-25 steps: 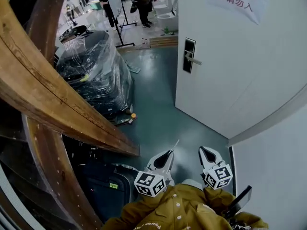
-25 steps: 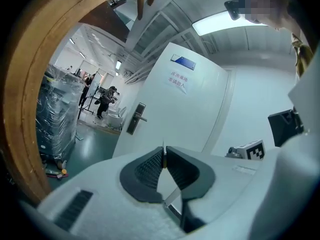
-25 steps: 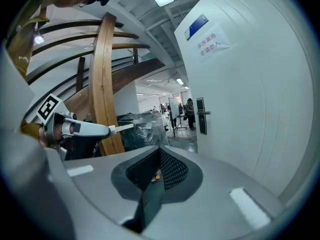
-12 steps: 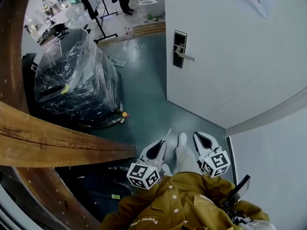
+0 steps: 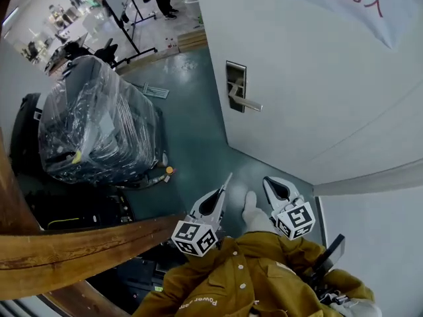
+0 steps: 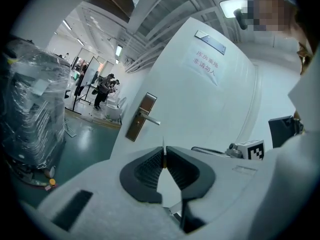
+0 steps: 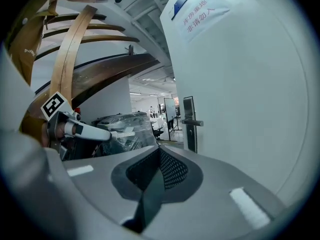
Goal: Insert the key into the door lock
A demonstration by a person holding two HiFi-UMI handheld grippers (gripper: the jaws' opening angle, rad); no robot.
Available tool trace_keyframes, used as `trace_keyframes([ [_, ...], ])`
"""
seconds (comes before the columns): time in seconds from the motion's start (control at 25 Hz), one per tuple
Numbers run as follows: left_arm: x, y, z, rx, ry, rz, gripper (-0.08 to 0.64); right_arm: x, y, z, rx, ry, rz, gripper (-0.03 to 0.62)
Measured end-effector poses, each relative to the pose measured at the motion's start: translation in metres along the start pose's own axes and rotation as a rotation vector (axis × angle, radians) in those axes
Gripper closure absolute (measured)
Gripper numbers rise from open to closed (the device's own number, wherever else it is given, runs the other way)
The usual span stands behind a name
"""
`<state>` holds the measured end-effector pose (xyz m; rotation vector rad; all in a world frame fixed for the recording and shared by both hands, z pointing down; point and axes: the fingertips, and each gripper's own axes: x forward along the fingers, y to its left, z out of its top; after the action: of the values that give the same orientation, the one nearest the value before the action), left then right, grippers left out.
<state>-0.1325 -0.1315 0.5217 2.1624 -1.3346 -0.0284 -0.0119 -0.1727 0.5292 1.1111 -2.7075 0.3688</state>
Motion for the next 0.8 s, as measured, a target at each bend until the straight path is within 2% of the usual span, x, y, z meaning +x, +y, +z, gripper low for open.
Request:
trace_keyframes([
  [0.12, 0.041, 0.004, 0.016, -0.007, 0.007, 0.008, 0.534, 0.016, -0.03, 0.02, -0.003, -0.016, 0.024, 0.586],
  [0.24, 0.079, 0.003, 0.033, -0.02, -0.007, 0.005, 0.534, 0.033, -0.059, 0.042, -0.087, -0.018, 0.078, 0.586],
  [0.28, 0.088, 0.004, 0.036, -0.026, -0.009, 0.008, 0.534, 0.04, -0.066, 0.048, -0.133, -0.013, 0.098, 0.55],
  [0.32, 0.096, 0.006, 0.038, -0.036, -0.009, 0.011, 0.534, 0.048, -0.074, 0.053, -0.183, -0.009, 0.118, 0.437],
  [0.36, 0.103, 0.008, 0.039, -0.046, -0.007, 0.015, 0.534, 0.056, -0.081, 0.059, -0.23, -0.006, 0.132, 0.382],
  [0.56, 0.126, 0.009, 0.045, -0.102, -0.005, 0.02, 0.534, 0.107, -0.119, 0.081, -0.409, 0.007, 0.134, 0.354],
  [0.64, 0.131, 0.013, 0.047, -0.13, -0.009, 0.027, 0.534, 0.13, -0.129, 0.078, -0.473, 0.03, 0.146, 0.33],
  [0.8, 0.135, 0.031, 0.051, -0.174, -0.019, 0.047, 0.534, 0.171, -0.145, 0.066, -0.572, 0.077, 0.15, 0.334],
])
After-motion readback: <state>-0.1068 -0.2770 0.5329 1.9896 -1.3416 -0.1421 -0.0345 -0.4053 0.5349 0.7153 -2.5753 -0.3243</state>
